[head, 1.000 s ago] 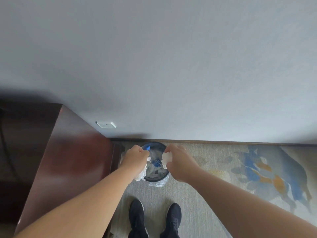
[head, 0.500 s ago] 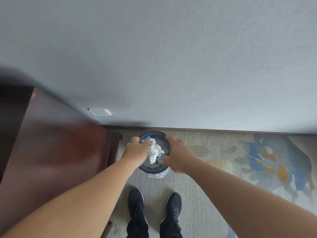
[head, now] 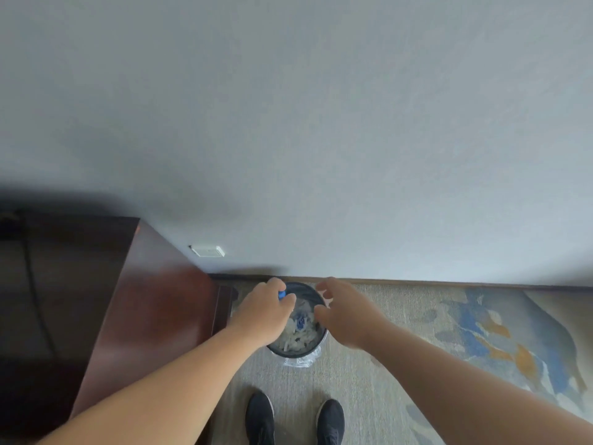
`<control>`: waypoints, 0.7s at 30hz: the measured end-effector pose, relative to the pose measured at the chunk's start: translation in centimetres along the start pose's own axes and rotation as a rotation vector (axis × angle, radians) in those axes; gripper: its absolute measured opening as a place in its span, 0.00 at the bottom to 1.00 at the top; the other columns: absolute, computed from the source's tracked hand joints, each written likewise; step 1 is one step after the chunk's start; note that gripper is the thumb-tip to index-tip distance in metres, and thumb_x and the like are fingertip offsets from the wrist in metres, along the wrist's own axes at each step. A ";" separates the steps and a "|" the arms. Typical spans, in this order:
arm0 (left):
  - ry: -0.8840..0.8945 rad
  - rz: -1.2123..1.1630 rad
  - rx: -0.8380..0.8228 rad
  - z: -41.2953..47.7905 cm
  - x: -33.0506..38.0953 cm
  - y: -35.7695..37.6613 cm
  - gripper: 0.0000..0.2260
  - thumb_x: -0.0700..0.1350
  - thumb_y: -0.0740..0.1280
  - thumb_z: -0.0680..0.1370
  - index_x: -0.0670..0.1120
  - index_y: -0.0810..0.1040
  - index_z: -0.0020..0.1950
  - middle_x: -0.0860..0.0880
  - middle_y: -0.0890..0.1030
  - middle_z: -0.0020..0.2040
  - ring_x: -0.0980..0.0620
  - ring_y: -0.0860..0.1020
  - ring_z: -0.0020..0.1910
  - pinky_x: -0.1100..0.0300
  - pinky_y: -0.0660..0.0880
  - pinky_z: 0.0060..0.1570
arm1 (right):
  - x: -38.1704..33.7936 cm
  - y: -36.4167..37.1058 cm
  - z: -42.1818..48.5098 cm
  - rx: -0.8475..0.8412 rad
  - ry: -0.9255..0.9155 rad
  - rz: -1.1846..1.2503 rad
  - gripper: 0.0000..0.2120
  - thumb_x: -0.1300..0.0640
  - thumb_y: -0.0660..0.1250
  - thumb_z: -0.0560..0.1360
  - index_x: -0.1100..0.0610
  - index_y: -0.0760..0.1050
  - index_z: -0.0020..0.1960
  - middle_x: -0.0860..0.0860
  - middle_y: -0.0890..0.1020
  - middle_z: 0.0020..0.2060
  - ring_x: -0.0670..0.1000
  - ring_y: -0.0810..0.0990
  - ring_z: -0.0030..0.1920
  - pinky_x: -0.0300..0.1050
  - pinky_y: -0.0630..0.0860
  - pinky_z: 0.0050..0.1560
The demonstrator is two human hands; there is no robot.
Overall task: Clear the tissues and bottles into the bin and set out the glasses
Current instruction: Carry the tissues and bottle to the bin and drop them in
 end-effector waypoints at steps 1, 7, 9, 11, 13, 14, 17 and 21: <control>0.019 0.012 0.020 -0.6 1.0 -1.2 0.17 0.54 0.56 0.80 0.47 0.71 0.65 0.47 0.75 0.60 0.50 0.75 0.55 0.55 0.72 0.52 | -0.8 -1.0 -0.8 0.020 -0.017 -0.003 0.21 0.52 0.61 0.76 0.49 0.67 0.69 0.47 0.75 0.62 0.48 0.75 0.55 0.41 0.72 0.50; 0.119 0.054 0.133 -6.0 6.9 -7.5 0.18 0.55 0.54 0.81 0.49 0.67 0.68 0.47 0.73 0.64 0.49 0.73 0.61 0.54 0.70 0.59 | -5.7 -7.0 -6.0 0.127 -0.134 -0.025 0.21 0.48 0.61 0.77 0.48 0.67 0.69 0.46 0.74 0.64 0.47 0.75 0.59 0.41 0.71 0.56; 0.117 0.055 0.199 -8.4 8.2 -9.4 0.18 0.56 0.54 0.81 0.50 0.67 0.68 0.47 0.72 0.66 0.50 0.72 0.63 0.53 0.70 0.61 | -7.1 -8.8 -7.8 0.155 -0.183 -0.039 0.21 0.48 0.61 0.76 0.48 0.68 0.69 0.45 0.74 0.64 0.46 0.75 0.59 0.42 0.71 0.57; 0.099 0.058 0.259 -11.1 9.2 -10.9 0.18 0.56 0.54 0.81 0.51 0.67 0.68 0.48 0.72 0.66 0.50 0.72 0.63 0.54 0.70 0.61 | -8.3 -10.4 -9.9 0.180 -0.237 -0.046 0.20 0.48 0.61 0.76 0.47 0.68 0.68 0.45 0.75 0.63 0.46 0.75 0.59 0.41 0.70 0.57; 0.069 0.055 0.325 -14.0 10.0 -12.1 0.18 0.57 0.54 0.81 0.51 0.67 0.68 0.48 0.72 0.66 0.50 0.72 0.63 0.54 0.69 0.60 | -9.4 -11.6 -12.0 0.193 -0.303 -0.050 0.20 0.48 0.61 0.76 0.47 0.69 0.68 0.45 0.75 0.63 0.45 0.75 0.58 0.41 0.70 0.58; 0.055 0.047 0.364 -15.6 10.4 -12.6 0.18 0.57 0.54 0.81 0.51 0.67 0.68 0.48 0.72 0.66 0.50 0.72 0.63 0.54 0.69 0.59 | -9.9 -12.1 -13.2 0.194 -0.340 -0.058 0.20 0.48 0.61 0.76 0.47 0.69 0.68 0.44 0.75 0.62 0.45 0.76 0.58 0.41 0.70 0.58; 0.015 0.025 0.479 -20.4 11.8 -13.3 0.18 0.57 0.55 0.80 0.52 0.68 0.67 0.49 0.73 0.66 0.50 0.73 0.63 0.54 0.69 0.58 | -11.0 -12.5 -17.2 0.183 -0.452 -0.091 0.20 0.48 0.61 0.76 0.47 0.69 0.67 0.44 0.75 0.62 0.45 0.76 0.57 0.42 0.71 0.58; -0.013 -0.002 0.578 -26.8 13.1 -12.9 0.18 0.56 0.55 0.80 0.51 0.69 0.67 0.49 0.73 0.66 0.50 0.72 0.62 0.55 0.69 0.59 | -12.5 -12.2 -22.5 0.151 -0.603 -0.149 0.20 0.48 0.62 0.77 0.48 0.69 0.68 0.46 0.75 0.62 0.47 0.76 0.57 0.41 0.70 0.59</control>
Point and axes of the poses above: each hand's wrist, its own z-axis towards the middle knuckle, its own y-axis out of the palm, x = y × z, the point moved 10 cm from there along z, towards the middle knuckle
